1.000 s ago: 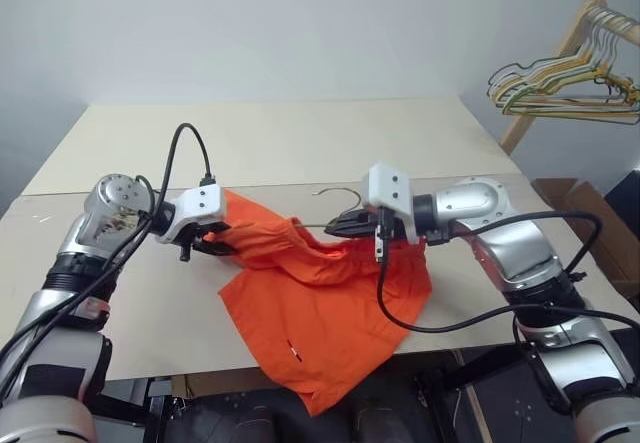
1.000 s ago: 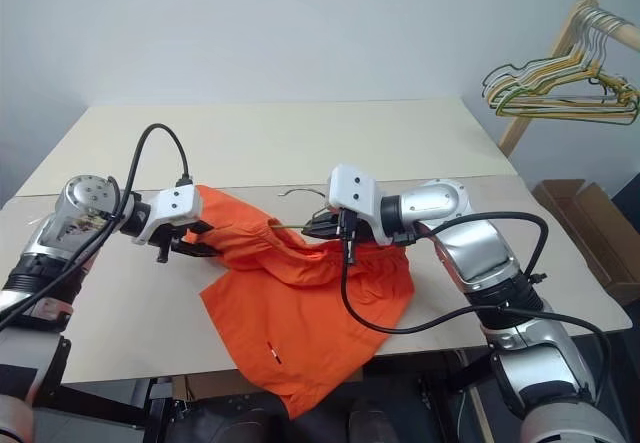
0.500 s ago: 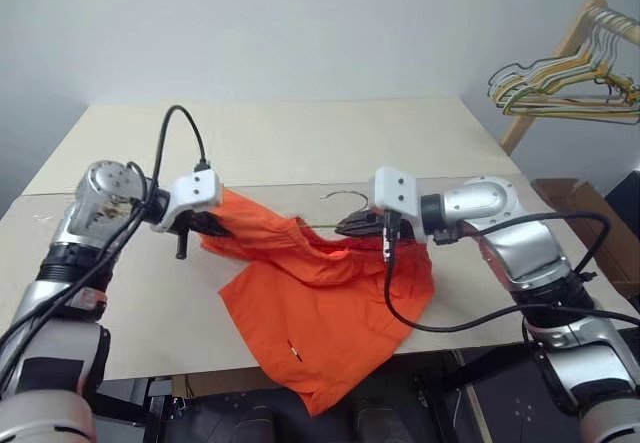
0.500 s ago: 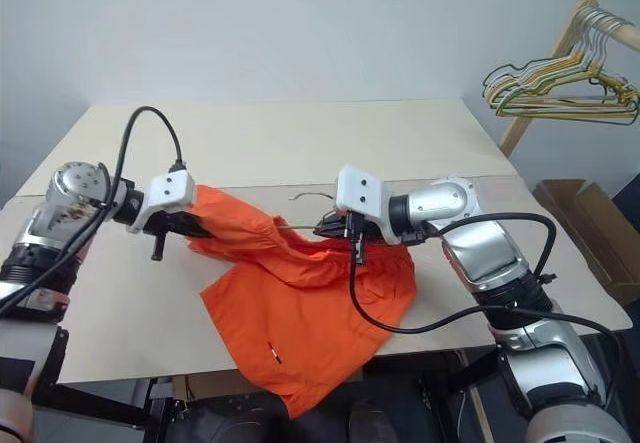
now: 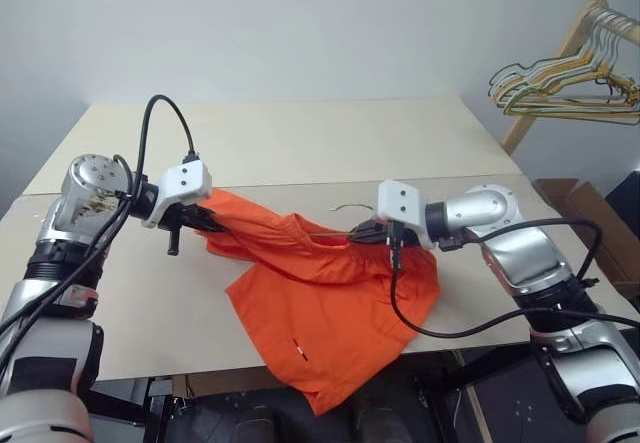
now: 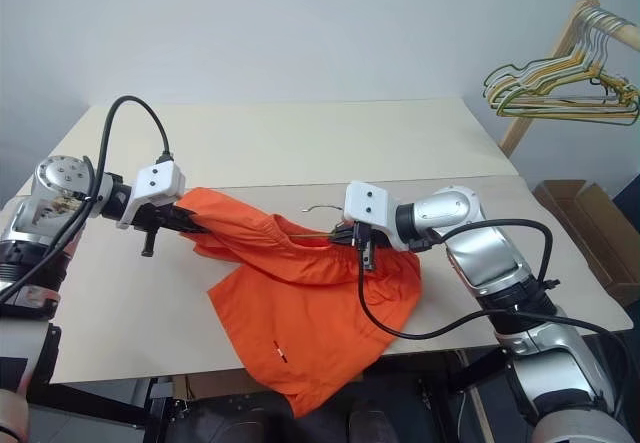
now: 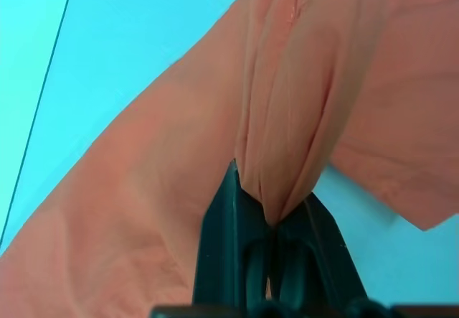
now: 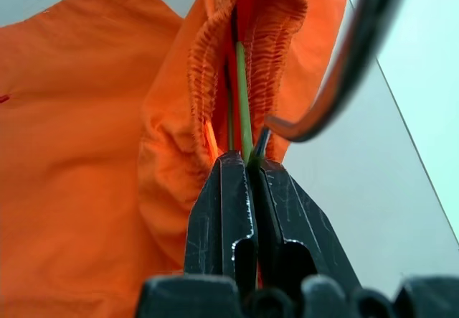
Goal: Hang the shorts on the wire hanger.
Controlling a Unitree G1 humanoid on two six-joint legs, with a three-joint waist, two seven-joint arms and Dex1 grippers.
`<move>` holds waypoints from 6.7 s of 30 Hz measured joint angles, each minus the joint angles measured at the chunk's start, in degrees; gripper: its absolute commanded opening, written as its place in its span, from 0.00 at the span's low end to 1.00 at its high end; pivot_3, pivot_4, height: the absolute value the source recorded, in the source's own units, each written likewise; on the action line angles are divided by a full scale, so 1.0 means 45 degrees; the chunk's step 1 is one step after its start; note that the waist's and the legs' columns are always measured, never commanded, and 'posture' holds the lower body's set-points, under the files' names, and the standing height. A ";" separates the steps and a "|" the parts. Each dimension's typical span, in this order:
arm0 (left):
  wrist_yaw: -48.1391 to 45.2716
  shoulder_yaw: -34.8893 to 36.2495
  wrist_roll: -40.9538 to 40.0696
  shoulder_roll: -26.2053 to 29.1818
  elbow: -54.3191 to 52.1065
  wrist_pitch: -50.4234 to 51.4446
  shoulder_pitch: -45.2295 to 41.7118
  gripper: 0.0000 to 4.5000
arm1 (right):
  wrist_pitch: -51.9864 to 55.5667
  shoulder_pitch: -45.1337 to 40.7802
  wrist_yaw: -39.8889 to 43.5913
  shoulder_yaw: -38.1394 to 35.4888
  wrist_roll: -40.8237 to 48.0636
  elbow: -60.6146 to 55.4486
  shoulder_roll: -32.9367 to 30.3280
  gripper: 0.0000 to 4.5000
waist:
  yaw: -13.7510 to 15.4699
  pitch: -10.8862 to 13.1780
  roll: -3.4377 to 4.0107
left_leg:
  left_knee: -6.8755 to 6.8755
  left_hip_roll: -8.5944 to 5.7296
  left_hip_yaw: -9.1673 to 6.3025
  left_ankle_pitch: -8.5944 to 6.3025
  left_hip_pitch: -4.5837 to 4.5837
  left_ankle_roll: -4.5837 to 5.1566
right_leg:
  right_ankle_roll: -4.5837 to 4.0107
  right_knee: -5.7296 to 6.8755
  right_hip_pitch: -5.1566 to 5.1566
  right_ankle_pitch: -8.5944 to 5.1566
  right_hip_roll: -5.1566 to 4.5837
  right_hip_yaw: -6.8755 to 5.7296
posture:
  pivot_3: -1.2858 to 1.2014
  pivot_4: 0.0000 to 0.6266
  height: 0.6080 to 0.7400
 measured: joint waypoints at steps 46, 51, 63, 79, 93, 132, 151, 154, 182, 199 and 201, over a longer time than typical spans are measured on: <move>0.0813 -0.0776 -0.0744 -0.2638 -0.0831 0.0217 -0.1217 0.73 | 0.7416 -0.6003 0.1415 0.0807 0.1926 0.0559 -0.0044 0.00 | -0.0235 -0.0013 0.0009 | 0.0012 -0.0007 -0.0013 0.0000 -0.0022 0.0000 | 0.0000 0.0016 -0.0021 0.0000 -0.0010 -0.0006 | 0.48 0.00 1.00; 0.0861 -0.0758 -0.0711 -0.2919 -0.0642 0.0162 -0.1356 0.37 | 0.7462 -0.6002 0.1362 0.0586 0.2201 0.0369 -0.0181 0.00 | -0.0354 -0.0013 0.0010 | 0.0011 -0.0004 -0.0019 0.0000 -0.0021 0.0000 | 0.0000 0.0017 -0.0022 0.0000 -0.0006 -0.0006 | 0.48 0.00 1.00; 0.0914 -0.0697 -0.0749 -0.2826 -0.0826 0.0709 -0.1322 0.00 | 0.6382 -0.4860 0.0719 0.0045 0.2161 -0.0556 -0.0271 0.25 | -0.0378 -0.0013 0.0010 | 0.0010 -0.0006 -0.0026 0.0000 -0.0022 0.0000 | 0.0001 0.0016 -0.0019 0.0000 -0.0008 -0.0009 | 0.48 0.01 1.00; 0.1142 -0.0177 -0.1105 -0.1770 -0.2933 0.2286 0.0551 0.00 | 0.6471 -0.0570 -0.0323 -0.2782 0.2448 -0.3139 -0.4287 0.99 | -0.0225 -0.0013 0.0009 | 0.0006 -0.0006 0.0001 -0.0002 -0.0002 0.0002 | 0.0007 -0.0041 -0.0003 -0.0004 -0.0012 0.0005 | 0.48 0.03 1.00; 0.1112 -0.0177 -0.1277 -0.1795 -0.3260 0.2307 0.0547 0.00 | 0.3535 -0.1429 0.0131 0.0605 -0.0188 -0.0080 -0.2259 0.79 | -0.0279 -0.0014 0.0010 | -0.0006 -0.0008 0.0001 -0.0001 0.0001 0.0002 | 0.0006 -0.0023 -0.0005 -0.0007 -0.0010 0.0014 | 0.49 0.02 1.00; 0.6120 0.5443 -0.8652 -0.4507 -0.7189 0.8152 0.0472 1.00 | 1.4894 0.5559 -0.3854 -0.8430 0.2071 -0.4683 -0.1054 0.00 | -0.0010 -0.0011 0.0006 | 0.0009 -0.0007 -0.0027 -0.0011 0.0017 0.0016 | 0.0021 -0.0023 0.0022 -0.0015 -0.0008 0.0013 | 0.45 0.11 1.00; 0.9005 0.5248 -1.1252 -0.4881 -1.0329 0.9377 0.1803 1.00 | 1.5053 -0.1462 -1.5985 -1.6082 0.2641 -0.0264 0.1795 0.00 | -0.0504 -0.0002 0.0046 | -0.0084 -0.0017 0.0032 -0.0013 0.0092 0.0022 | 0.0007 -0.0100 0.0066 -0.0023 -0.0007 0.0065 | 0.45 0.09 1.00; 0.9005 0.5244 -1.1251 -0.4748 -1.0351 0.9254 0.2030 1.00 | 1.5053 -0.2422 -1.7338 -1.6767 0.2262 0.0169 0.1898 0.00 | -0.0527 -0.0005 0.0062 | -0.0084 -0.0023 0.0043 -0.0013 0.0098 0.0022 | 0.0007 -0.0100 0.0069 -0.0023 -0.0015 0.0071 | 0.45 0.09 1.00; 0.8869 0.4739 -1.0990 -0.4340 -1.0376 0.8833 0.2238 1.00 | 1.4974 -0.4378 -1.9330 -1.9029 -0.2799 0.1776 0.1817 0.58 | -0.0793 -0.0050 0.0207 | -0.0105 -0.0019 0.0059 -0.0013 0.0099 0.0022 | 0.0007 -0.0131 0.0068 -0.0024 -0.0009 0.0081 | 0.46 0.05 1.00; 0.9879 0.4690 -1.0729 -0.4165 -1.0455 0.8846 0.2235 1.00 | 0.6711 0.0041 -2.0099 -0.8439 -0.6264 -0.2440 0.1754 1.00 | -0.0999 -0.0077 0.0263 | -0.0126 -0.0020 0.0058 -0.0012 0.0100 0.0020 | 0.0010 -0.0133 0.0052 -0.0025 -0.0007 0.0098 | 0.47 0.03 1.00; 1.0133 0.4662 -1.0394 -0.4138 -1.0561 0.8744 0.2368 1.00 | 0.5006 0.0299 -1.9556 -0.7587 -0.6172 -0.2866 0.1933 1.00 | -0.1026 -0.0079 0.0265 | -0.0131 -0.0019 0.0058 -0.0012 0.0111 0.0019 | 0.0011 -0.0133 0.0054 -0.0025 -0.0003 0.0101 | 0.48 0.03 1.00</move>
